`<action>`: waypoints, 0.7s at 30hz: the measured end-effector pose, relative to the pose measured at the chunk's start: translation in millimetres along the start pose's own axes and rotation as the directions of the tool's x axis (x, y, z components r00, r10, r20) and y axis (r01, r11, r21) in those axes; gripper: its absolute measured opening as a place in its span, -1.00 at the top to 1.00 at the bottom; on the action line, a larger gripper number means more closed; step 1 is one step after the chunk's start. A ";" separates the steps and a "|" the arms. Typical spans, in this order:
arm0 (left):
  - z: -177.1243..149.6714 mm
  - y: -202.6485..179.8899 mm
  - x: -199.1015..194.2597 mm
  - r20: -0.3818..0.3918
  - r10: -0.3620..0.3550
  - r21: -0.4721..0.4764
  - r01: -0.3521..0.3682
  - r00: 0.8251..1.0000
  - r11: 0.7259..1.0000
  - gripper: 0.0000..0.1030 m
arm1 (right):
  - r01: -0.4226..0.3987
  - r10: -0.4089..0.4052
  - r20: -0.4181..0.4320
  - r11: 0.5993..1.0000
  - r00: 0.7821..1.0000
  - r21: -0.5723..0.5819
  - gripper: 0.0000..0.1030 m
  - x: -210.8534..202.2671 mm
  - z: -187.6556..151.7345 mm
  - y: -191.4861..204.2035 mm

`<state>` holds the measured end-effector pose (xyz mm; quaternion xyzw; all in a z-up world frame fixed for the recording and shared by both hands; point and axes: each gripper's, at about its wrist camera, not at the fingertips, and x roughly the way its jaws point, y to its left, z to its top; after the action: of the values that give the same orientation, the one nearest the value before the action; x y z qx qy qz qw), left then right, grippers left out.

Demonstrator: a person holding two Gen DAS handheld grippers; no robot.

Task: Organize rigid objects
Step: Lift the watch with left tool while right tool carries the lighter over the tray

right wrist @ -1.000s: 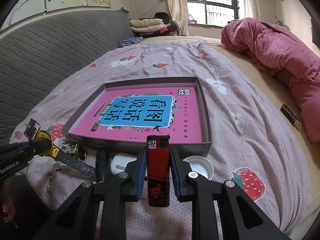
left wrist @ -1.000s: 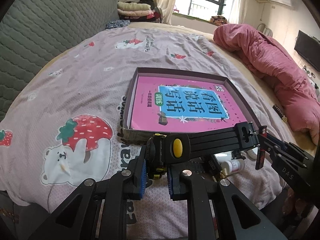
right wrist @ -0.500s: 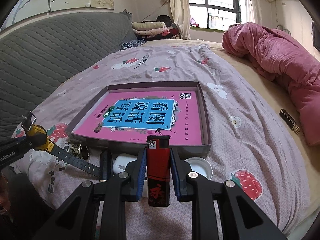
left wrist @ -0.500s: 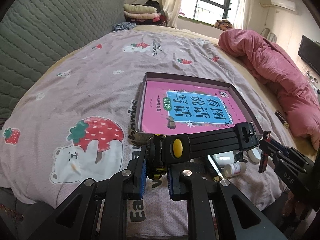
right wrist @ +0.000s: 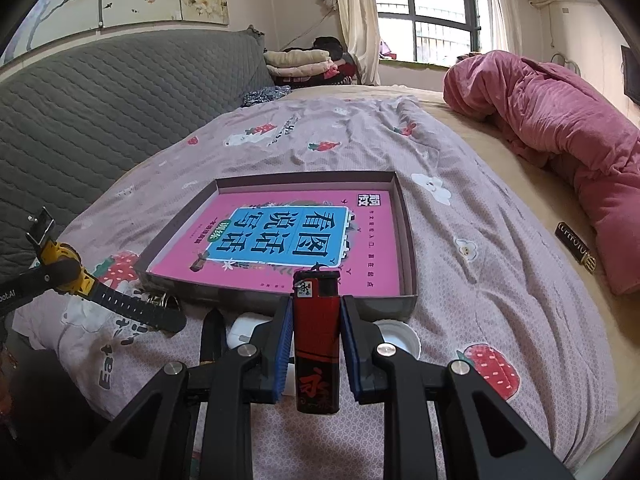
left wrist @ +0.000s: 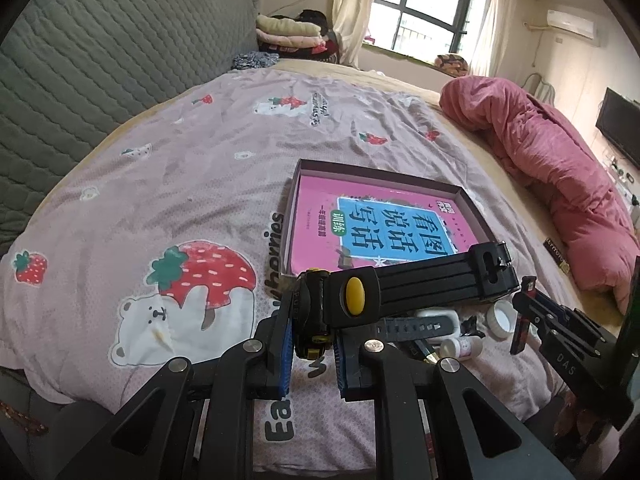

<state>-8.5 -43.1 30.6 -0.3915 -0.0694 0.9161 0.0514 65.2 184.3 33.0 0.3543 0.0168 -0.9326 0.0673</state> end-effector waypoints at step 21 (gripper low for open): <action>10.8 -10.7 16.0 0.002 -0.099 0.065 0.098 0.995 0.993 0.68 | 0.013 -0.013 0.026 1.000 1.000 0.006 0.54 -4.6 5.7 -1.9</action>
<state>-27.0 -31.2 28.4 -0.3836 -0.0591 0.9152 0.1089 64.6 186.2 40.3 0.3422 0.0155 -0.9376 0.0605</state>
